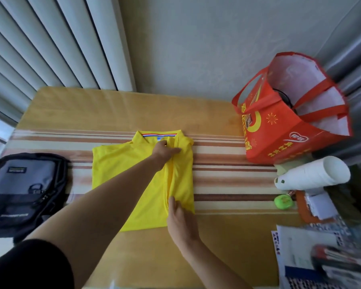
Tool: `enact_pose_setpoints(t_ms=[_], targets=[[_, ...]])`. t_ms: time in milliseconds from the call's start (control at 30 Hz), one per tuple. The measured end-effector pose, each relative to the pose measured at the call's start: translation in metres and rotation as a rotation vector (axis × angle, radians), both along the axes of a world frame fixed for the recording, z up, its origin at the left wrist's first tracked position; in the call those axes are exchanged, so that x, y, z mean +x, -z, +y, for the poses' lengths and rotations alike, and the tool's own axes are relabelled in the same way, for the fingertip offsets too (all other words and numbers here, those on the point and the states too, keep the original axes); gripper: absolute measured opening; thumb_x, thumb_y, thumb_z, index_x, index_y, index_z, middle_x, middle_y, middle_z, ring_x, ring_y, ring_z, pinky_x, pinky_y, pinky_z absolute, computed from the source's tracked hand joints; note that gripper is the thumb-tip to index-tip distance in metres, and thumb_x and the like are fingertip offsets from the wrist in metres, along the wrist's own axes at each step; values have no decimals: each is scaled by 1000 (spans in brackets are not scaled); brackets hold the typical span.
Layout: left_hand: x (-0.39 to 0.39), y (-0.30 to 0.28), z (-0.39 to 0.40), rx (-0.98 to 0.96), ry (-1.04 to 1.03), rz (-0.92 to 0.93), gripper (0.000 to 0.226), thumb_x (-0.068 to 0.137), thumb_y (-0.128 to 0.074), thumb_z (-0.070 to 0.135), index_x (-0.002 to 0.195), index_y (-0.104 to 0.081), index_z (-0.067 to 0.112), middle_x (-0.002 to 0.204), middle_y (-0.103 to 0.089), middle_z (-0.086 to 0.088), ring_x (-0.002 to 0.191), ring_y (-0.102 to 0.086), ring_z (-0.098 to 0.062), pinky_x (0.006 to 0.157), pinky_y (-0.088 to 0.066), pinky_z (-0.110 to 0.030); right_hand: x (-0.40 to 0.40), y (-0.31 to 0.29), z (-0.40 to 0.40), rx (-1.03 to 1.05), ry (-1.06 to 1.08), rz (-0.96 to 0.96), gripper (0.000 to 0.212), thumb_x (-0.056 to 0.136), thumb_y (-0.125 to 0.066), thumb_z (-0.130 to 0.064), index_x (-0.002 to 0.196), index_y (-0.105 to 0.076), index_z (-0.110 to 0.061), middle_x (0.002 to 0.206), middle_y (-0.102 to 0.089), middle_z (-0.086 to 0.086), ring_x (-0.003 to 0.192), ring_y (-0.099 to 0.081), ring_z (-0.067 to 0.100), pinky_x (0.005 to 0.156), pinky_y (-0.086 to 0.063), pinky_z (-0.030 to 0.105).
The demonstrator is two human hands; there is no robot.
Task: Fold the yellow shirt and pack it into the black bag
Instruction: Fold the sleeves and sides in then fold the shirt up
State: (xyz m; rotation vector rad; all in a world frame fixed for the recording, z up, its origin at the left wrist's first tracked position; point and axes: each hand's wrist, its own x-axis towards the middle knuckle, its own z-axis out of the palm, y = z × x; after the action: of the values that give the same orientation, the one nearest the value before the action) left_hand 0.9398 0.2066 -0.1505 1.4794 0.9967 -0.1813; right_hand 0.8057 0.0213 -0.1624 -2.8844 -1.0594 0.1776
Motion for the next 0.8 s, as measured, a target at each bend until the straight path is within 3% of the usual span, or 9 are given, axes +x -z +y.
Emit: enact_pose_setpoints(t_ms=[100, 167, 233, 333, 433, 500, 600, 700, 800], targets=[[-1, 2, -1, -38, -45, 13, 79, 82, -78, 25, 149, -37, 14, 140, -50, -9, 126, -51, -31, 103, -46, -45, -10, 10, -12, 53, -67, 12, 55, 64, -83, -26, 110, -54, -17, 69, -60, 0, 44, -57, 19, 38, -43, 27], [-3, 6, -1, -94, -54, 20, 73, 85, -75, 22, 148, -39, 12, 140, -51, -10, 124, -51, -32, 104, -46, -47, -12, 18, -21, 115, -95, 13, 39, 86, -65, -46, 112, -60, -18, 80, -63, 1, 53, -59, 21, 43, -46, 29], [-4, 7, 0, -114, -56, 28, 70, 85, -74, 23, 146, -41, 11, 139, -52, -10, 123, -52, -31, 103, -46, -47, -5, 19, -28, 208, 2, 10, 39, 98, -46, -46, 109, -65, -14, 86, -64, 5, 66, -61, 24, 54, -50, 34], [-6, 11, 3, -98, -61, 17, 73, 82, -77, 24, 145, -42, 11, 140, -52, -11, 122, -53, -31, 103, -47, -48, 17, 12, -35, 248, 348, 15, 29, 99, -48, -36, 100, -60, -10, 90, -59, 9, 78, -60, 28, 63, -50, 38], [-5, 10, 3, -65, -50, 18, 88, 77, -82, 35, 148, -37, 12, 143, -49, -8, 127, -49, -31, 104, -46, -47, 29, 16, -44, 140, 393, 125, 33, 89, -58, -44, 95, -59, -11, 86, -60, 7, 73, -63, 27, 55, -51, 37], [-1, 8, 0, 86, -9, 15, 90, 73, -84, 39, 145, -38, 11, 139, -49, -7, 126, -49, -29, 100, -47, -40, 30, 21, -50, 97, 318, 181, 30, 83, -70, -42, 85, -57, -15, 75, -61, 3, 61, -64, 24, 46, -48, 34], [10, 8, -6, 614, 118, -89, 67, 71, -80, 37, 125, -49, 12, 122, -48, -12, 113, -49, -31, 90, -43, -37, 30, 27, -60, 85, 280, 176, 30, 79, -76, -39, 72, -56, -19, 63, -59, -1, 52, -62, 22, 40, -43, 31], [29, 6, -14, 990, 382, -129, 48, 76, -69, 47, 116, -61, 22, 120, -47, -8, 115, -42, -31, 93, -39, -43, 29, 31, -64, 96, 284, 115, 30, 85, -64, -45, 69, -57, -20, 60, -58, -3, 47, -60, 19, 36, -41, 29], [51, 7, -21, 1088, 603, -31, 41, 83, -63, 51, 109, -69, 19, 119, -50, -9, 117, -40, -31, 95, -37, -45, 28, 34, -64, 113, 267, 68, 37, 91, -44, -47, 70, -59, -20, 57, -57, -3, 43, -57, 18, 35, -39, 27]])
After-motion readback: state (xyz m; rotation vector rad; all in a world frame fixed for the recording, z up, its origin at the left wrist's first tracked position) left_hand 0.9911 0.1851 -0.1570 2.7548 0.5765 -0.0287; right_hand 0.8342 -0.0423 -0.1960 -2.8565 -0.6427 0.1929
